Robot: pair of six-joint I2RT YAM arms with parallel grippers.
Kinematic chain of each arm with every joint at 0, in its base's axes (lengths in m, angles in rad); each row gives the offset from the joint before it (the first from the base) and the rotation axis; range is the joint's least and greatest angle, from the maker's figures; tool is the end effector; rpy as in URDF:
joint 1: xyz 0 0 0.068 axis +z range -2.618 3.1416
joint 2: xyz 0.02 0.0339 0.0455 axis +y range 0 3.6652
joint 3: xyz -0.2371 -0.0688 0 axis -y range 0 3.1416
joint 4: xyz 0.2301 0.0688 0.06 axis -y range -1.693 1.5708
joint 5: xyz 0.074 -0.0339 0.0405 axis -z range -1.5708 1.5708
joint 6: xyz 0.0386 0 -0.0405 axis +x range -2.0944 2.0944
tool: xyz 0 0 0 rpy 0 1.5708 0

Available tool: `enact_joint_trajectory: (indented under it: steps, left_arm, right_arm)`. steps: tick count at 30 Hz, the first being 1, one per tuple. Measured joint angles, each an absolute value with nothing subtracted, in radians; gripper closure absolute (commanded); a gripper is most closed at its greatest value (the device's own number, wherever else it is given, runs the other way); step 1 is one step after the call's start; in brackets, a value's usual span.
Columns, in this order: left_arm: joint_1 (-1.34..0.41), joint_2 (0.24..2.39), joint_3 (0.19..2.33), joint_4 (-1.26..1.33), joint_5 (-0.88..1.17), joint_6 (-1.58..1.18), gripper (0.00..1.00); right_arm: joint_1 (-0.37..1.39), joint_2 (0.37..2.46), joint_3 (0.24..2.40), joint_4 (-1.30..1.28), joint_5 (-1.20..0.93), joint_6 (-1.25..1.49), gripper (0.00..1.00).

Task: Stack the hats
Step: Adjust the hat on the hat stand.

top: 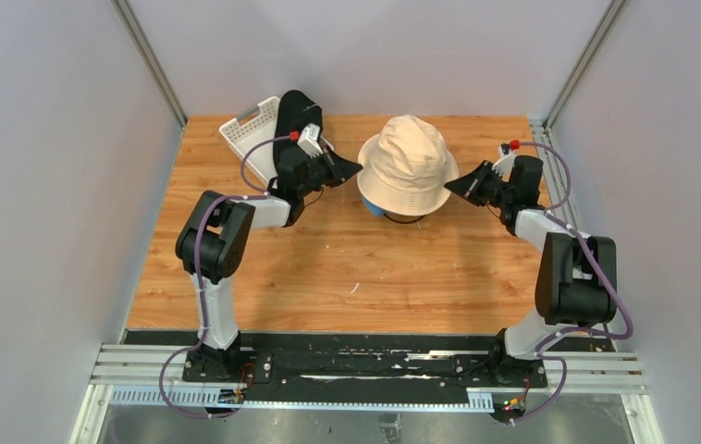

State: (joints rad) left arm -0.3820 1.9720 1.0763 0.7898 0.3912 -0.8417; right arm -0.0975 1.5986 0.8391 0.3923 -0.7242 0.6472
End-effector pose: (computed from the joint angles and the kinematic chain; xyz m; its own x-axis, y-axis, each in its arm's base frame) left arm 0.3771 -0.1674 0.1780 -0.5847 -0.5081 -0.6324 0.3908 0.5067 -0.7684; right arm 0.3317 -0.0068 0.1986 -0.6122 0.5137 -0.6012 -0.2174 0.6217 0.7525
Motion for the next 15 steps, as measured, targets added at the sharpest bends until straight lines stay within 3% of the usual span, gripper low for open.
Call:
enact_joint_trajectory:
  steps: [15]
  left_arm:
    - [-0.386, 1.972, 1.048, 0.808, 0.371, -0.821, 1.00]
  right_arm:
    - [-0.064, 1.606, 0.884, 0.300, -0.634, 0.570, 0.99]
